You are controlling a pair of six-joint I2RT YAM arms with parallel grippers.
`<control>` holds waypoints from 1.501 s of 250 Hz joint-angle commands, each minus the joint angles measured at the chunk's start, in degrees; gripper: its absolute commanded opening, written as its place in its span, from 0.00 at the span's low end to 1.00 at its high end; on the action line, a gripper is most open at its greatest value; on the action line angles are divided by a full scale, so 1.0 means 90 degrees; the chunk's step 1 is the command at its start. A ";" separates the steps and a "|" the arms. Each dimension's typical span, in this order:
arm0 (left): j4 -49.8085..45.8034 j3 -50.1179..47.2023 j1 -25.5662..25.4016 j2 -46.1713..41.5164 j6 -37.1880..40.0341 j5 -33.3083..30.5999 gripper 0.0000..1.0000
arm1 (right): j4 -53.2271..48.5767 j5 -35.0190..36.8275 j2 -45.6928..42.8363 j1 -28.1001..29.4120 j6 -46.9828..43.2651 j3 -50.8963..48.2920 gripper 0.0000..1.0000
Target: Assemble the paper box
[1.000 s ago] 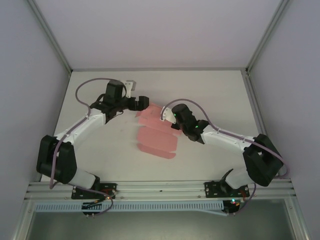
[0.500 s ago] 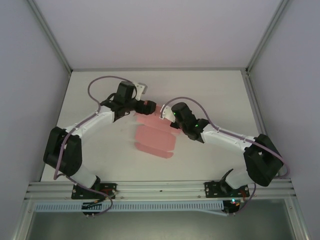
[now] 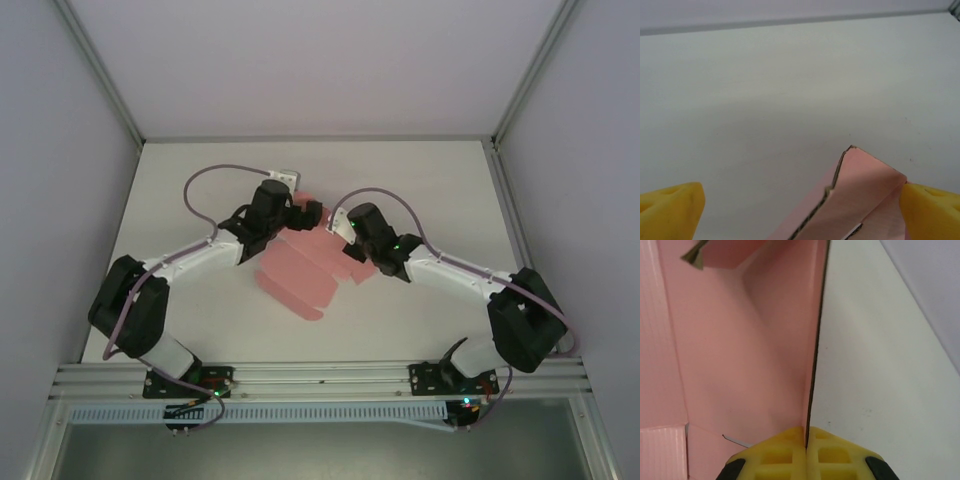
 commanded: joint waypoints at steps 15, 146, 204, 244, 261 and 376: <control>0.0057 -0.0180 -0.0333 -0.0332 -0.0158 -0.0531 1.00 | 0.0851 -0.0846 -0.0377 -0.0017 0.0388 0.0315 0.00; -0.1521 -0.1738 0.2238 -0.3112 -0.1132 0.0597 1.00 | 0.0516 -0.0988 -0.0761 -0.0512 0.0442 0.0030 0.00; -0.0759 -0.1177 0.3102 -0.1795 -0.0844 0.2267 1.00 | 0.0515 -0.1236 -0.0628 -0.0510 0.0415 0.0104 0.00; 0.0018 -0.0969 0.3118 -0.1172 -0.0373 0.3491 1.00 | 0.0539 -0.1372 -0.0561 -0.0513 0.0492 0.0153 0.00; 0.0266 -0.0924 0.3110 -0.1024 -0.0325 0.3899 1.00 | 0.0510 -0.1432 -0.0537 -0.0515 0.0513 0.0177 0.00; 0.0721 -0.1055 0.2708 -0.0363 0.0447 0.5112 1.00 | 0.0599 -0.1728 -0.0516 -0.0525 0.0625 0.0178 0.00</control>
